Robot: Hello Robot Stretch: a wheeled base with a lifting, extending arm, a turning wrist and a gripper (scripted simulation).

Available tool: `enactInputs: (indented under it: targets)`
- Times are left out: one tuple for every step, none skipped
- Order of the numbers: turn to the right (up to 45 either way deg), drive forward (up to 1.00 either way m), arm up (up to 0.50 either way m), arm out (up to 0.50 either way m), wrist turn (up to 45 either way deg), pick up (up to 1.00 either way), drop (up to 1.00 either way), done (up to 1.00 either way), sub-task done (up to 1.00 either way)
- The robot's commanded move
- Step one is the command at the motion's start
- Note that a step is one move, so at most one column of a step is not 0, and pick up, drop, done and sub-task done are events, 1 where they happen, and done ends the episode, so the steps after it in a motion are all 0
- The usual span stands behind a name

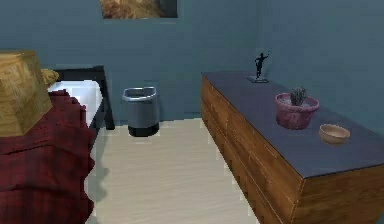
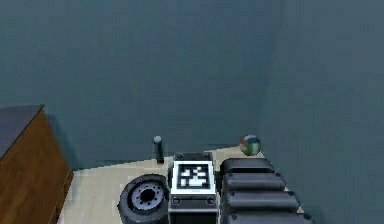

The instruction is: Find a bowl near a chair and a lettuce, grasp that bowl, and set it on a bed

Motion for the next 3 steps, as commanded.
enactInputs:
  targets:
    - [-9.0, 0.0, 0.0, 0.0, 0.0, 0.0, 0.0, 0.0, 0.0]
    - [0.0, 1.0, 0.0, 0.0, 0.0, 0.0, 0.0, 0.0, 0.0]
    - [-3.0, 0.0, 0.0, 0.0, 0.0, 0.0, 0.0, 0.0, 0.0]
